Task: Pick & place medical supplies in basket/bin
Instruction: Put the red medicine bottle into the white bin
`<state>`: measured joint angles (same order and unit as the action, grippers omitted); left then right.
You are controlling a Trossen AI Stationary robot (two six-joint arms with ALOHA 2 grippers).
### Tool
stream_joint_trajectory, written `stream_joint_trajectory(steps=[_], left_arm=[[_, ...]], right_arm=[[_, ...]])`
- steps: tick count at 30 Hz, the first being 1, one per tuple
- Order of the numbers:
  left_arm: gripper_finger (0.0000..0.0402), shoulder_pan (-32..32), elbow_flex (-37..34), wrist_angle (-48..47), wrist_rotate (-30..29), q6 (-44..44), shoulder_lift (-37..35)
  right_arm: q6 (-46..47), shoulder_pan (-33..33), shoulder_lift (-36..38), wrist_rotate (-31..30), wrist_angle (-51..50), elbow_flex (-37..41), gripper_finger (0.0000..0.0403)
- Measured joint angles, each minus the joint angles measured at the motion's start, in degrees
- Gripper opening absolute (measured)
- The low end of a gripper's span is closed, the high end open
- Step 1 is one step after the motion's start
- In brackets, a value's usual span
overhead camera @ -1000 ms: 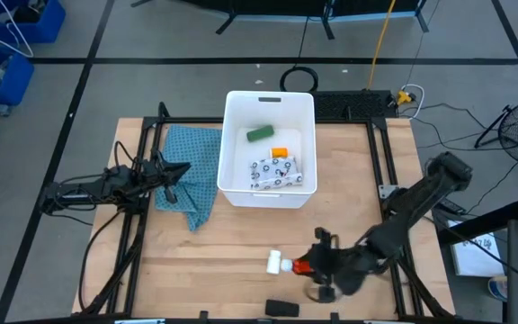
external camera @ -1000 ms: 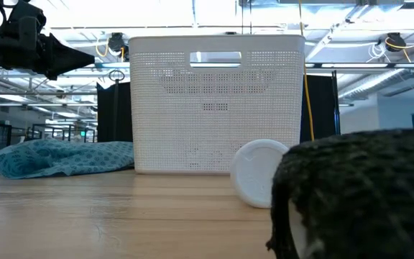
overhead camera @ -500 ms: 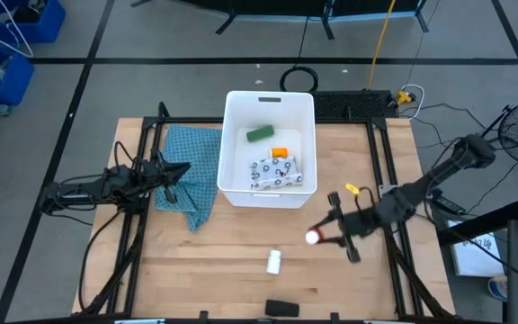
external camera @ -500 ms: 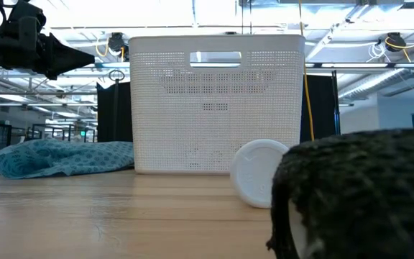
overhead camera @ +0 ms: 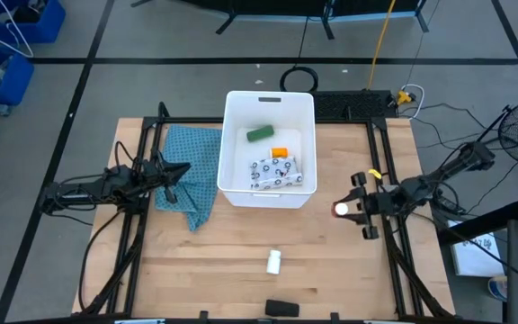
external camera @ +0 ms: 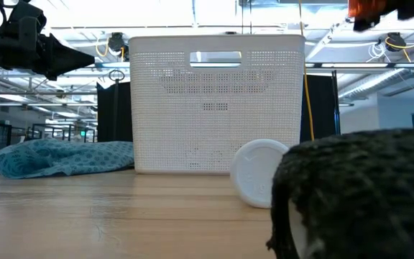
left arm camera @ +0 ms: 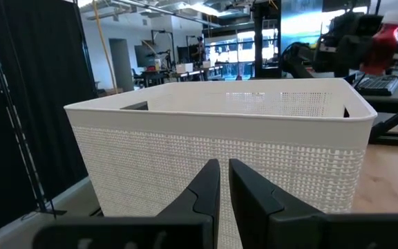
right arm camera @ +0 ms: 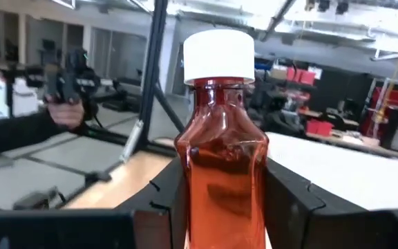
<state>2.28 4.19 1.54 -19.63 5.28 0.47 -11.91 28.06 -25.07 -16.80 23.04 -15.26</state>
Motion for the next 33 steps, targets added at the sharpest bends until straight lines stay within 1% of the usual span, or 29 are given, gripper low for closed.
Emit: stream_joint_trajectory(steps=[4, 7, 9, 12, 15, 17, 19, 22, 24, 28, 30, 33], left_arm=[[0.0037, 0.0, 0.0, 0.0, 0.0, 0.0, 0.0], [0.0037, 0.0, 0.0, -0.1, 0.0, -1.0, 0.0], [0.0037, 0.0, 0.0, -0.1, 0.0, -2.2, 0.0], [0.0037, 0.0, 0.0, -0.1, 0.0, -3.0, 0.0], [0.0037, 0.0, 0.0, -0.1, -0.6, -2.4, 0.0], [0.0037, 0.0, 0.0, -0.1, -1.9, -2.2, 0.0], [0.0037, 0.0, 0.0, 0.0, -3.7, -2.2, 0.0], [0.0037, 0.0, 0.0, 0.0, -6.1, -2.2, 0.0], [0.0037, 0.0, 0.0, -0.1, -6.5, -2.2, 0.0], [0.0037, 0.0, 0.0, -0.1, -6.5, -2.2, 0.0], [0.0037, 0.0, 0.0, -0.1, -6.5, -1.8, 0.0], [0.0037, 0.0, 0.0, -0.1, -6.5, -0.6, 0.0]], right_arm=[[0.7, -0.7, 3.9, 0.3, -4.3, 1.3, 0.0128], [0.6, -0.7, 4.4, 0.3, -4.6, 1.2, 0.0128], [0.5, -0.9, 4.0, -0.4, -4.7, -0.7, 0.0128], [-0.8, -2.2, 1.5, -3.9, -7.7, -7.2, 0.0128], [-3.0, -5.0, -3.8, -7.2, -15.7, -17.2, 0.0128], [-5.7, -8.3, -8.4, -10.0, -21.8, -24.9, 0.0128], [-9.7, -12.7, -12.8, -9.9, -26.0, -32.5, 0.0128], [-15.0, -21.2, -19.6, -4.9, -31.0, -43.7, 0.0128], [-17.6, -27.5, -24.6, -1.7, -34.7, -50.4, 0.0128], [-20.4, -40.9, -35.4, 4.0, -38.4, -60.4, 0.0128], [-19.6, -47.8, -41.3, 10.3, -38.9, -63.4, 0.0128], [-15.5, -56.4, -50.0, 23.1, -38.9, -66.8, 0.0128]])
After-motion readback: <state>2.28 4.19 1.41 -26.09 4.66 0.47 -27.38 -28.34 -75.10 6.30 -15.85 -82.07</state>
